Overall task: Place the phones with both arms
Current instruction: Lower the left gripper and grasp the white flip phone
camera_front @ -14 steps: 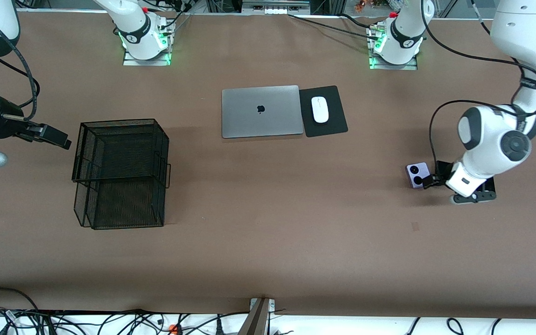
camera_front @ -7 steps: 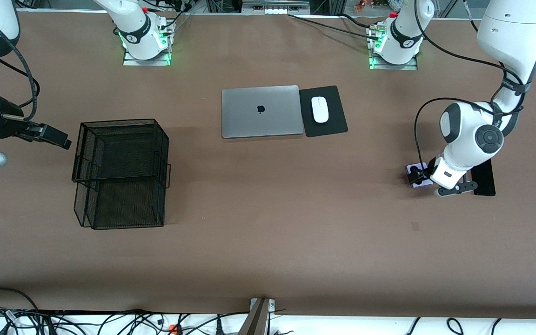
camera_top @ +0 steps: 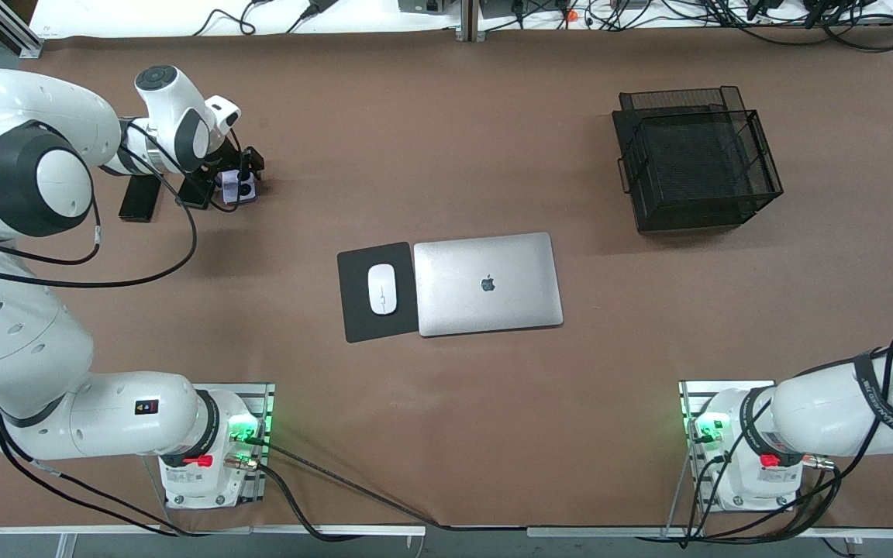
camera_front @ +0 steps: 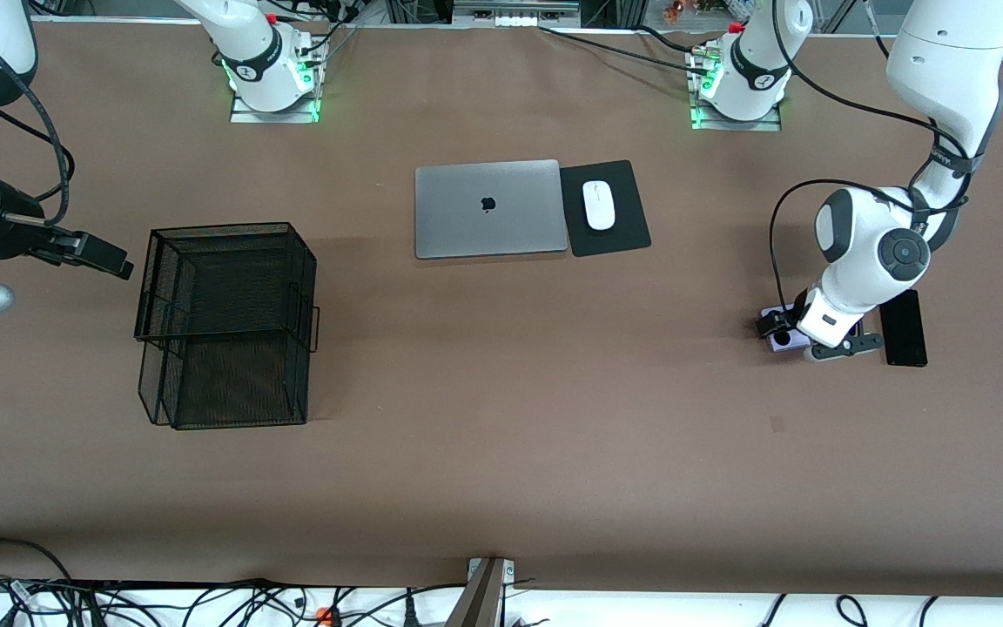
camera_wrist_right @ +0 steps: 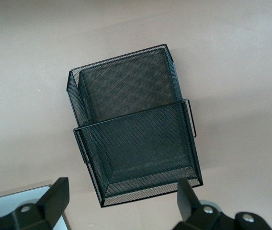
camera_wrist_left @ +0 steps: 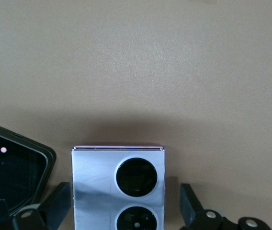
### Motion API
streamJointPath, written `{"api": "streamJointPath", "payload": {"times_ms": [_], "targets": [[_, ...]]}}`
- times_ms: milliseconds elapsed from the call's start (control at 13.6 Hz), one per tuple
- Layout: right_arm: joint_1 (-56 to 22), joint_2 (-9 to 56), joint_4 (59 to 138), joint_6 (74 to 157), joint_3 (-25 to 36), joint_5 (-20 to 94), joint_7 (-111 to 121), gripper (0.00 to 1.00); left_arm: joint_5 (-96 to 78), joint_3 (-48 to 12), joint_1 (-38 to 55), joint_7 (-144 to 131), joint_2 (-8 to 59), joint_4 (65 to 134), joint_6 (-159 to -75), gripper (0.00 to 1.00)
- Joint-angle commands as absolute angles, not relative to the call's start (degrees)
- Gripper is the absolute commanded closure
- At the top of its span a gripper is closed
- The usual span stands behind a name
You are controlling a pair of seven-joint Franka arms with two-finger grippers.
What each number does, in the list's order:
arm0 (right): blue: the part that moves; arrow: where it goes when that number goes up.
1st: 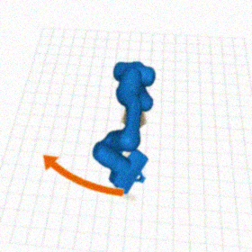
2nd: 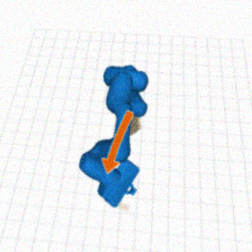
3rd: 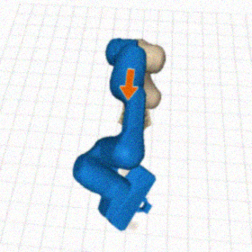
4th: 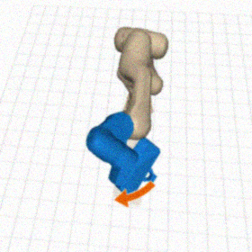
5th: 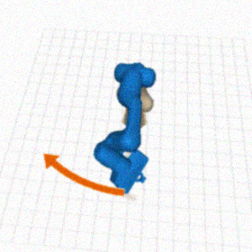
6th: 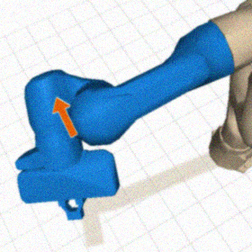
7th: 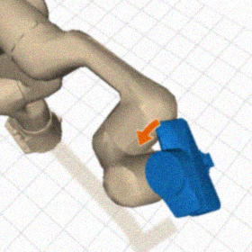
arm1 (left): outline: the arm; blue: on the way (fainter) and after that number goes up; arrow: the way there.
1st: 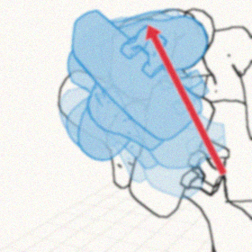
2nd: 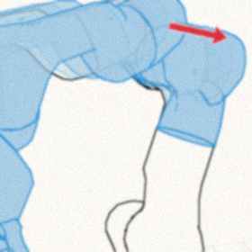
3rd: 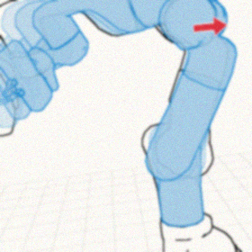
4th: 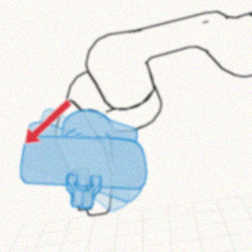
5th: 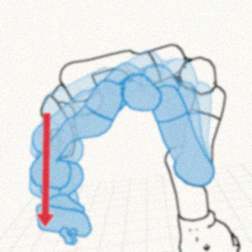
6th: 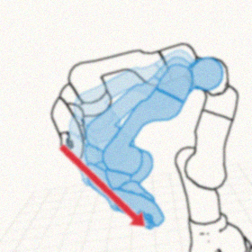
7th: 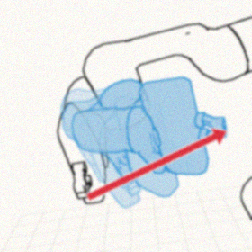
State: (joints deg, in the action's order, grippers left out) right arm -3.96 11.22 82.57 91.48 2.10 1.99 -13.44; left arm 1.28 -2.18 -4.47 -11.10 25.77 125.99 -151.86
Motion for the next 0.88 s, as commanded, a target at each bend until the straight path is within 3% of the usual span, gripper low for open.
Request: {"api": "streamJointPath", "payload": {"times_ms": [0, 440, 514, 660, 807], "targets": [[-3.9, 10.2, 83.0, 90.7, 2.1, 2.7, -13.6, 0.0, 2.5, -1.8, -4.1, -11.8, 27.2, 126.5, -154.2, 0.0], [-3.9, 10.0, 83.1, 90.7, 2.2, 2.7, -13.6, 0.0, 3.7, -1.8, -4.4, -11.7, 28.7, 125.9, -154.9, 0.0], [-3.9, 10.0, 83.1, 90.7, 2.2, 2.7, -13.6, 0.0, 3.6, -1.8, -4.4, -11.7, 28.8, 125.8, -154.9, 0.13], [-3.8, 10.0, 83.1, 90.6, 2.2, 2.7, -13.6, 0.0, 3.6, -1.8, -4.6, -11.7, 29.1, 125.7, -155.0, 0.62], [-3.9, 10.0, 83.1, 90.6, 2.2, 2.7, -13.6, 0.0, 3.6, -1.8, -4.6, -12.0, 29.1, 125.6, -155.3, 0.96]]}}
